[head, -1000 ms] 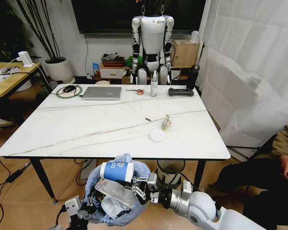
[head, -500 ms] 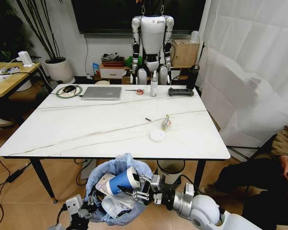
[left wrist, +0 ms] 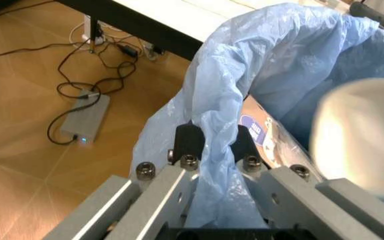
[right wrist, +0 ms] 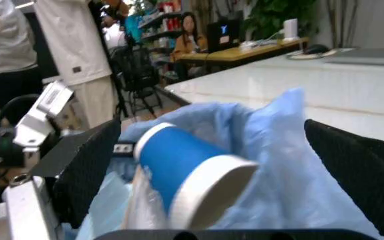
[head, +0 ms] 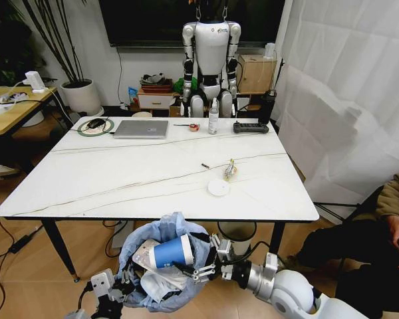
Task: Pick up the trash bin and place the trash from the table into it.
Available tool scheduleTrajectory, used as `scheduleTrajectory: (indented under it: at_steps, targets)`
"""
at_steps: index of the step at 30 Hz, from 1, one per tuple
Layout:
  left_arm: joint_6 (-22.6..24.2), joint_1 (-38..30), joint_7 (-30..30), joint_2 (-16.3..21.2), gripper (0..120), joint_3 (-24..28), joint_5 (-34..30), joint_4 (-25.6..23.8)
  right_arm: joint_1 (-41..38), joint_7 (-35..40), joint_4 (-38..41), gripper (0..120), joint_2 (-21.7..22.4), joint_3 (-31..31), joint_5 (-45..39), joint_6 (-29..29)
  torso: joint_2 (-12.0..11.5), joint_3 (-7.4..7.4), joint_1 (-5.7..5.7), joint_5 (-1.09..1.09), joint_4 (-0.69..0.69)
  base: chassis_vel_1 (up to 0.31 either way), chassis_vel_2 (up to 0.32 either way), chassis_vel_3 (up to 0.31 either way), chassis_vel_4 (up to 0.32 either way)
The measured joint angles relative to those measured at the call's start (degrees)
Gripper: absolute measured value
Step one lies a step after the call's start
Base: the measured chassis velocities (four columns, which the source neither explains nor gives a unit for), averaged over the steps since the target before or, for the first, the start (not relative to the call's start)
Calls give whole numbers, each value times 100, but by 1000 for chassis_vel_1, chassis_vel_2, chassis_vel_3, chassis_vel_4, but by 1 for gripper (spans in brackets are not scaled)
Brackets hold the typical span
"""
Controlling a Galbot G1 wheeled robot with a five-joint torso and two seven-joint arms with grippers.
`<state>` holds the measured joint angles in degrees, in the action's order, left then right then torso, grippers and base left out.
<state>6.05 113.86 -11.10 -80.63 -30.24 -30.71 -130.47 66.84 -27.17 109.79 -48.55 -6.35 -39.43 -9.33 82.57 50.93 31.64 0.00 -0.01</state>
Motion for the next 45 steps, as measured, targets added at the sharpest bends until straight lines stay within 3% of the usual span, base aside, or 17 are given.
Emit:
scheduleTrajectory:
  at_steps: [4,8,9,10,14,15,18,21,33,40,41,43,45]
  targets:
    - [0,-1,0,31,0,-8,-25,1,26,302,0,100,-102,449,-213,49,0,0,0,0,-1,0,0,0,0]
    - [3,1,-1,40,0,-6,-36,4,-206,1630,-46,100,-370,919,-299,374,0,0,0,-1,0,0,0,0,0]
    - [3,1,-1,40,0,-6,-36,4,-206,1630,-46,100,-370,919,-299,374,0,0,0,-1,0,0,0,0,0]
    - [4,7,-1,39,0,-1,-36,8,-397,2210,-148,100,-466,1037,-277,639,0,0,0,0,0,0,0,0,0]
    - [4,25,-2,21,0,2,-26,6,-822,3261,-438,100,-603,1171,-316,1676,0,1,1,0,1,0,0,0,0]
    - [4,25,-2,21,0,2,-26,6,-822,3261,-438,100,-603,1171,-316,1676,0,1,1,0,1,0,0,0,0]
    - [4,37,-2,-9,0,-2,-11,-35,-1090,3604,-664,100,-764,1317,-355,2969,0,1,1,0,0,0,0,0,0]
    - [4,46,-2,-43,0,-5,12,-56,-1255,3757,-929,100,-914,1263,-471,3449,0,1,1,0,0,0,0,0,0]
    - [-6,97,0,-137,0,-5,108,-91,-1912,3799,-1900,100,-1775,942,-632,3610,0,1,1,-1,1,0,0,0,0]
    - [-36,129,12,-146,0,-13,122,-99,-2124,3758,-2252,99,-1942,914,-564,3582,0,0,0,-1,0,0,0,0,0]
    - [-38,128,12,-146,0,-14,122,-100,-2138,3722,-2310,94,-1945,901,-500,3563,0,0,0,-1,0,0,0,0,0]
    - [-39,128,12,-145,0,-15,122,-101,-2141,3705,-2332,94,-1942,893,-463,3552,0,0,0,-1,0,0,0,0,0]
    - [-39,125,13,-141,0,-18,119,-109,-2146,3649,-2406,83,-1917,858,-326,3493,0,0,0,-1,0,0,0,0,0]
